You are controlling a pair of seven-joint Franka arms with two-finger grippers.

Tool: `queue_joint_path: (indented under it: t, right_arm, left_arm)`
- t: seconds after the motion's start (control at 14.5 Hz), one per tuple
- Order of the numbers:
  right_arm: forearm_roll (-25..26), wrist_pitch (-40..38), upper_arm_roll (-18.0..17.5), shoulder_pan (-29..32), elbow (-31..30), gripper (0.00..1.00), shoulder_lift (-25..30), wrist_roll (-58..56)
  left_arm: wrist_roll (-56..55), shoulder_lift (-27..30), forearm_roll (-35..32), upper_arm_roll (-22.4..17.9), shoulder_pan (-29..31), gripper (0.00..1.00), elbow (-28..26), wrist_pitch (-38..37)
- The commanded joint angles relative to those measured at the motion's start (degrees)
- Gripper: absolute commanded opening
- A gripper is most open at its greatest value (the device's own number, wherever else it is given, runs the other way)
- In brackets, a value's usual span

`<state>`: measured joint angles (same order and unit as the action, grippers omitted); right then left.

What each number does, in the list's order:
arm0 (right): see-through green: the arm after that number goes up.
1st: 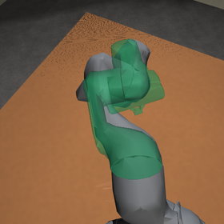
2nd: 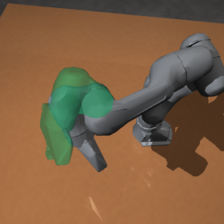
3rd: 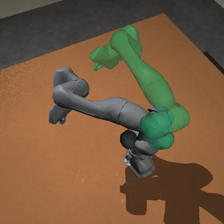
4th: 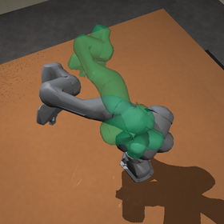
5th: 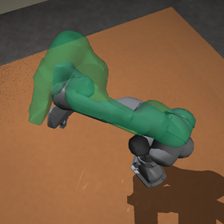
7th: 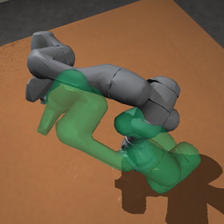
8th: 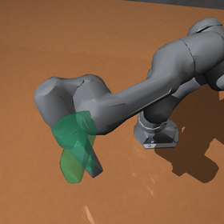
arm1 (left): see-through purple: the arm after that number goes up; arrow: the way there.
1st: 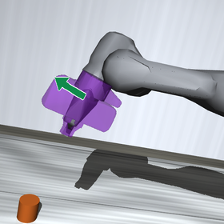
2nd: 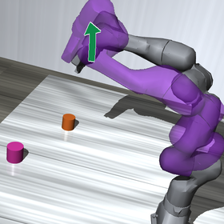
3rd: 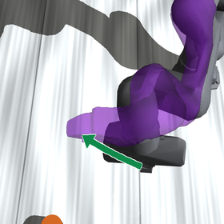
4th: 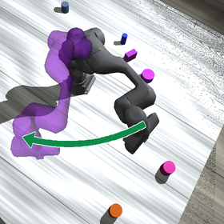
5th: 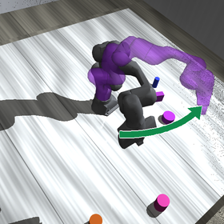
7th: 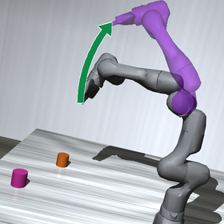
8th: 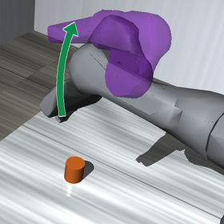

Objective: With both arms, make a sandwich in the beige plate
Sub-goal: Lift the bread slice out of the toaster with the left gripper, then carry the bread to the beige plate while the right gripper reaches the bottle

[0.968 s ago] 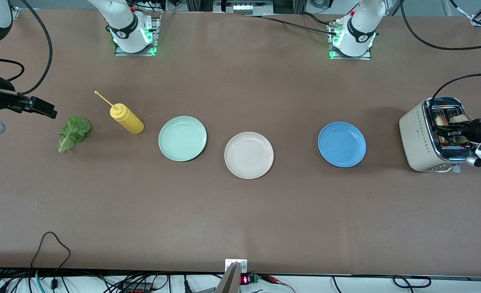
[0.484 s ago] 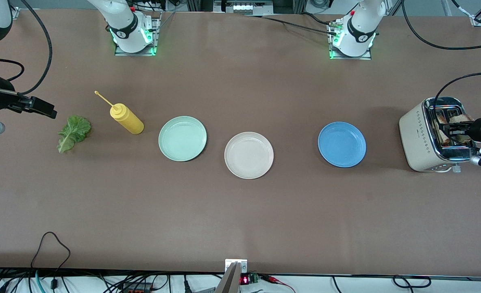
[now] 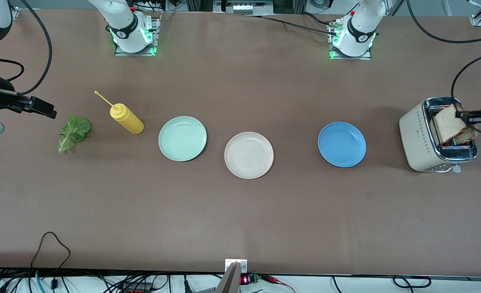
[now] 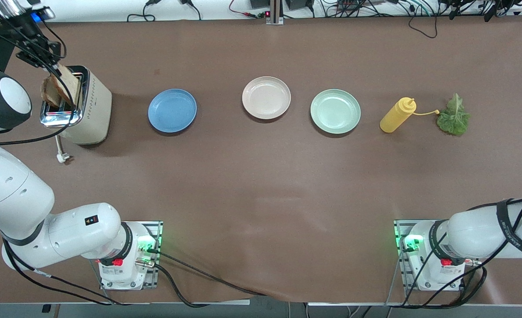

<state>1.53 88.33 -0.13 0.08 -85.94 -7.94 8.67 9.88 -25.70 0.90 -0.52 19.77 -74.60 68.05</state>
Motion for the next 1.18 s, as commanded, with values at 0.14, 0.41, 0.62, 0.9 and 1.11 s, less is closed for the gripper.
queue_joint_path:
  t: [0.14,0.41,0.62,0.9,1.11]
  right_arm:
    - [-0.9,-0.2,0.1,0.0,-0.3,1.0,0.4,0.6]
    - [-0.9,0.3,0.2,0.0,-0.3,1.0,0.1,0.6]
    - [-0.9,0.3,0.2,0.1,-0.3,1.0,0.1,0.8]
    - [-0.9,0.3,0.2,0.1,-0.3,1.0,0.1,1.3]
    - [-0.9,0.3,0.1,0.1,-0.3,1.0,-0.2,1.3]
  left_arm:
    - [1.5,0.6,-0.4,4.0,-3.0,0.0,9.5,-11.8]
    - [-1.3,0.7,0.4,22.4,-8.3,0.0,6.6,-7.6]
    - [-7.3,0.7,3.8,22.4,-14.4,0.0,3.3,-1.0]
    - [-12.7,-0.8,7.7,22.4,-20.5,0.0,3.0,5.1]
    - [-15.8,-4.7,12.1,22.4,-23.7,0.0,3.0,10.2]
